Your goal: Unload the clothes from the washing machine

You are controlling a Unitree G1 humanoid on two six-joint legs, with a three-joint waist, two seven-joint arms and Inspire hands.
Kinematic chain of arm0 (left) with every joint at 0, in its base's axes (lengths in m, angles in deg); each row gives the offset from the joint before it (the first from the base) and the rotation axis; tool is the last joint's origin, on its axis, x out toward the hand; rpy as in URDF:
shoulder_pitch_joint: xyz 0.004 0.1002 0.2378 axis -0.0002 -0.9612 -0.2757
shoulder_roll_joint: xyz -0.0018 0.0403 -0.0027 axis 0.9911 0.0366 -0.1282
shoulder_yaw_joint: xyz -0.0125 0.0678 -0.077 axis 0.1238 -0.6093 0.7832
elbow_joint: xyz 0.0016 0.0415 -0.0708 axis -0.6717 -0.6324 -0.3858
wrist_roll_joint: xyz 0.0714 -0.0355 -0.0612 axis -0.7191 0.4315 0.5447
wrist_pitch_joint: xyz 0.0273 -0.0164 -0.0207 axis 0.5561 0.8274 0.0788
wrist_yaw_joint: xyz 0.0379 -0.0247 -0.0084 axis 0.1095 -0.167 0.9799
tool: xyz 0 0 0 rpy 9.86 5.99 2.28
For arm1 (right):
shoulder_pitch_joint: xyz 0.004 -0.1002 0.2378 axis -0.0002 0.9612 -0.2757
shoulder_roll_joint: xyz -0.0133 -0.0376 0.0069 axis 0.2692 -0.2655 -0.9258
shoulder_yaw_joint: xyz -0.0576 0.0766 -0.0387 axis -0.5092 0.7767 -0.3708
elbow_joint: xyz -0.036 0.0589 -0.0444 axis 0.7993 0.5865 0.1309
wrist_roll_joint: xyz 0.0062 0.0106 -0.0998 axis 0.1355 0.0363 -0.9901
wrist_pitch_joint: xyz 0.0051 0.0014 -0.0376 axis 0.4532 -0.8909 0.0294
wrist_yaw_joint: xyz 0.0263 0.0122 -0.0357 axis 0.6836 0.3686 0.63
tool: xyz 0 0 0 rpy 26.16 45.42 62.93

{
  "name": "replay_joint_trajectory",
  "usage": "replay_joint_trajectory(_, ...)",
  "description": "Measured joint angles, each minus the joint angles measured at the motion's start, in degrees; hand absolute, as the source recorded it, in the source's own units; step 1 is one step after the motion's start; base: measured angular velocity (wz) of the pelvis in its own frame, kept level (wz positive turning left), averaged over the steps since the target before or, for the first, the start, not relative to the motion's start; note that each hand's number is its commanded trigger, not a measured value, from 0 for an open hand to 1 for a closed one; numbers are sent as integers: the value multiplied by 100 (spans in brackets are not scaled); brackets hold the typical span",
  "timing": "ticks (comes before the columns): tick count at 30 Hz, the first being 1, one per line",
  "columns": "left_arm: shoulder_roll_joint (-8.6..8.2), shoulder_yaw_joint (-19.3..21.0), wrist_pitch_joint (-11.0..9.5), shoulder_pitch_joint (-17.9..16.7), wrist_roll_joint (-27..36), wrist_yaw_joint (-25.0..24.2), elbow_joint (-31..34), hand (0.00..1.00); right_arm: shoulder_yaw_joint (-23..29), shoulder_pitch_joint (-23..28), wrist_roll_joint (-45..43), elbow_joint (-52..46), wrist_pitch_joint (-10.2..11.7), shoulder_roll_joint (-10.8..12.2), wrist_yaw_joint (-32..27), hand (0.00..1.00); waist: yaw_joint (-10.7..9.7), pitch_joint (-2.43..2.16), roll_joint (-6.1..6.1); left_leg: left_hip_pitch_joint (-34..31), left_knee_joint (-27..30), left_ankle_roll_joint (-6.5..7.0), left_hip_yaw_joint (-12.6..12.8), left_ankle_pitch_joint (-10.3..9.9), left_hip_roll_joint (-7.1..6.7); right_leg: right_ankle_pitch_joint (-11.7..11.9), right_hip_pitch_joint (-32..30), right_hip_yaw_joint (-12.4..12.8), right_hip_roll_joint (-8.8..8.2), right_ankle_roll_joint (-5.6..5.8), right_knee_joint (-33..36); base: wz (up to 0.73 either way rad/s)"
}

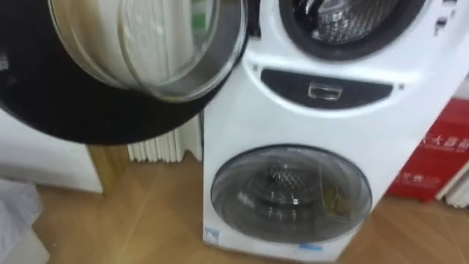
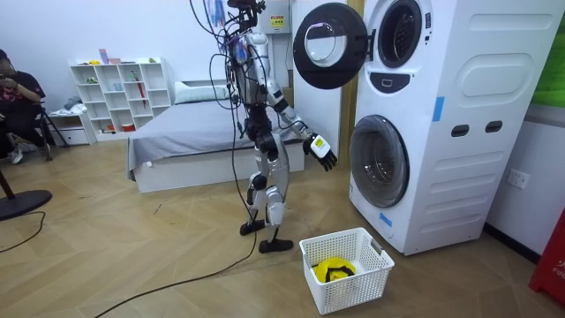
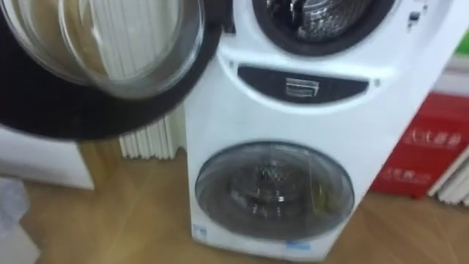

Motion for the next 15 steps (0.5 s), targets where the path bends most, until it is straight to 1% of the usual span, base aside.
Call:
replay_joint_trajectory(1,-10,-2,-18,-61,88,-1,7,0,1,-1,-60,-16,11,2,-1,0,-4,6,38,29,-43,-1,-14,1,-2,-1,24,-10,6,1,-40,9)
replay_joint_trajectory(2,-11,3,-30,-96,90,-2,9,0,2,-2,-94,-51,40,2,-2,0,-9,30,54,58,-54,-3,-37,5,-2,-1,63,-45,8,2,-102,7)
replay_joint_trajectory(4,-10,22,-74,-160,167,-2,9,0,2,12,-92,-56,61,-2,-4,0,5,60,107,95,-51,-4,-126,6,-4,-5,82,-56,18,7,-117,3)
replay_joint_trajectory(6,-4,197,-136,-220,417,-1,4,0,2,97,-59,-156,62,-4,-7,0,22,54,129,98,-62,-5,-271,6,-6,-6,126,-64,37,8,-200,0)
replay_joint_trajectory(7,-2,332,-176,-267,638,18,4,0,8,184,-11,-256,70,-8,-14,0,11,54,133,140,-83,-5,-364,6,-4,-5,192,-71,54,7,-259,4)
replay_joint_trajectory(8,-1,384,-201,-328,862,81,4,0,13,262,10,-298,108,-22,-18,0,-15,55,139,209,-162,-18,-474,14,-5,-6,290,-76,73,8,-316,4)
replay_joint_trajectory(10,-2,497,-215,-383,988,107,5,0,102,321,-19,-301,122,-24,-14,0,-51,38,143,309,-277,-56,-584,38,-14,-8,401,-79,83,11,-404,12)
replay_joint_trajectory(12,-6,627,-247,-375,1056,118,78,0,323,384,-80,-314,149,-22,-28,0,-32,35,143,358,-326,-62,-605,42,-13,-10,465,-105,92,15,-456,10)
replay_joint_trajectory(14,10,969,-248,-316,1244,172,400,0,596,417,-172,-334,177,-13,-89,0,-31,37,159,360,-326,-63,-609,42,-14,-10,477,-115,91,14,-487,0)
replay_joint_trajectory(15,29,1023,-253,-279,1352,228,493,0,677,440,-184,-380,182,-14,-103,0,-30,35,160,363,-326,-63,-613,42,-14,-10,478,-124,88,15,-486,4)
